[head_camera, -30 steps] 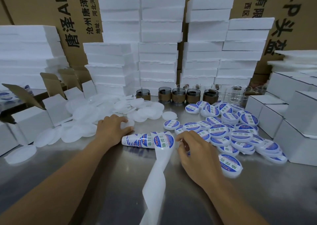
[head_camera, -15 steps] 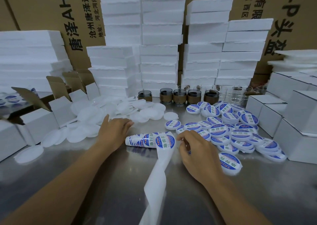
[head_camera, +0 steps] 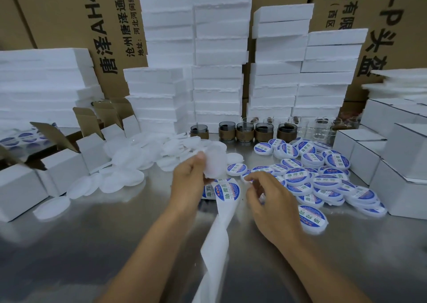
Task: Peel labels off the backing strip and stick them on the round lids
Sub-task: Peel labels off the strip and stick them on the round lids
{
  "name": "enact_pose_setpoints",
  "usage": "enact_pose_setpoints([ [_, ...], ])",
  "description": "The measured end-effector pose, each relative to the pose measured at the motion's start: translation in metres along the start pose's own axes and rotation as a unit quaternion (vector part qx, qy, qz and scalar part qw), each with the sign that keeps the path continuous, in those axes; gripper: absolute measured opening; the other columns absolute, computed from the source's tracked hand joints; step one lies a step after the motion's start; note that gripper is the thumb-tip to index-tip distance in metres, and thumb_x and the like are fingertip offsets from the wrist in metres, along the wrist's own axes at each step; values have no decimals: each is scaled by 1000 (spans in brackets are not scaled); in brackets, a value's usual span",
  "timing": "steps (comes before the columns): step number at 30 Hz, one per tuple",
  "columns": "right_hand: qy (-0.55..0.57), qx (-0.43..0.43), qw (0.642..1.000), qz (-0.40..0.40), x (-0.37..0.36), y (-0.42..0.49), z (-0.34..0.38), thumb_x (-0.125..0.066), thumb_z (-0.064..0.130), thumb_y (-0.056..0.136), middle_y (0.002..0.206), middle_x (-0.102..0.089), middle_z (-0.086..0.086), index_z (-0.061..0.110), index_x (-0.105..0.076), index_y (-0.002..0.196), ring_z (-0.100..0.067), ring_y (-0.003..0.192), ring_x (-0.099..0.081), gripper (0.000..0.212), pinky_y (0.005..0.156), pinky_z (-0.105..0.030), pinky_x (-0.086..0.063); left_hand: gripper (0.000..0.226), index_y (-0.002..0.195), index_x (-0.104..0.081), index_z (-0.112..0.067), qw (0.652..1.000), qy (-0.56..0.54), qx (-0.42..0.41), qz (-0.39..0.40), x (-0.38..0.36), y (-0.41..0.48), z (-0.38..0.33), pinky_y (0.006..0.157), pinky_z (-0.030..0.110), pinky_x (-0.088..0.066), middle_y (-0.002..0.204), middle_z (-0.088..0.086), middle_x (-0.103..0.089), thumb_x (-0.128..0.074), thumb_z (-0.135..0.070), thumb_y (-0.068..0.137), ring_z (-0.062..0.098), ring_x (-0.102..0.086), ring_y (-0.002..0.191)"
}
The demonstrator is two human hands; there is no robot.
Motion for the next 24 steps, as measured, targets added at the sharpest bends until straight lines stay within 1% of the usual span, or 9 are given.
enact_pose_setpoints([
  [3,202,-89,975,-26,-3,-1,1,-55,21,91,70,-62,15,28,-60,81,0,65,-56,13,58,-10,-41,40,69,-58,-15,997,-67,-7,45,-17,-12,-1,53,13,-47,50,-10,-59,-38,-29,101,1,-56,48],
  [6,421,-249,871,42,-31,-7,-3,-46,29,96,58,-63,2,16,-63,79,-10,46,-56,27,48,-17,-44,41,70,-59,-13,997,-60,-25,30,-13,-14,-3,55,14,-48,53,-10,-61,-37,-30,101,2,-56,51],
  [8,485,-326,803,116,-46,-15,-1,-43,37,95,59,-65,-5,12,-62,84,-15,39,-54,34,43,-19,-44,41,74,-60,-8,998,-46,-29,19,-12,-15,-3,55,14,-47,57,-10,-61,-38,-32,100,4,-55,55],
  [11,537,-358,739,192,-61,-22,7,-47,42,91,67,-68,-10,9,-61,88,-18,43,-57,36,45,-22,-48,40,76,-61,-6,997,-59,-14,41,-23,-21,-3,47,16,-44,61,-4,-61,-40,-31,99,7,-56,54],
  [15,573,-329,715,229,-67,-22,15,-57,38,80,67,-64,-6,9,-67,86,-13,49,-58,31,48,-21,-49,33,69,-65,-22,994,-30,-8,108,-42,-30,-2,45,17,-43,63,0,-63,-48,-18,97,9,-58,55],
  [18,597,-336,699,204,-64,-21,9,-62,30,72,64,-61,-3,9,-69,84,-9,47,-53,25,48,-19,-48,37,68,-70,-29,990,-25,23,140,-45,-32,5,44,14,-42,58,-6,-63,-50,-9,92,2,-52,45],
  [20,608,-343,693,178,-61,-18,4,-63,25,70,62,-61,-2,6,-67,86,-7,46,-51,25,47,-16,-47,36,73,-73,-30,988,-33,34,147,-46,-31,6,52,16,-46,60,-4,-64,-52,-7,90,4,-52,48],
  [23,617,-352,689,147,-57,-16,-1,-63,18,75,60,-62,-3,5,-65,81,-7,47,-56,15,48,-15,-48,19,86,-73,-23,982,-113,60,141,-45,-28,8,70,26,-45,76,2,-70,-55,-24,89,9,-60,61],
  [24,616,-353,690,143,-57,-16,-2,-62,16,79,60,-62,-3,4,-64,79,-7,47,-57,12,48,-15,-49,28,92,-71,-21,973,-153,75,153,-47,-27,10,72,27,-45,83,2,-72,-47,-35,94,10,-64,69],
])
Point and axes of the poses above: each hand's wrist, its own y-axis towards the middle knuckle, its own x-axis out of the back of the hand, z = x × y, the point moved 9 cm from there along y, towards the middle knuckle
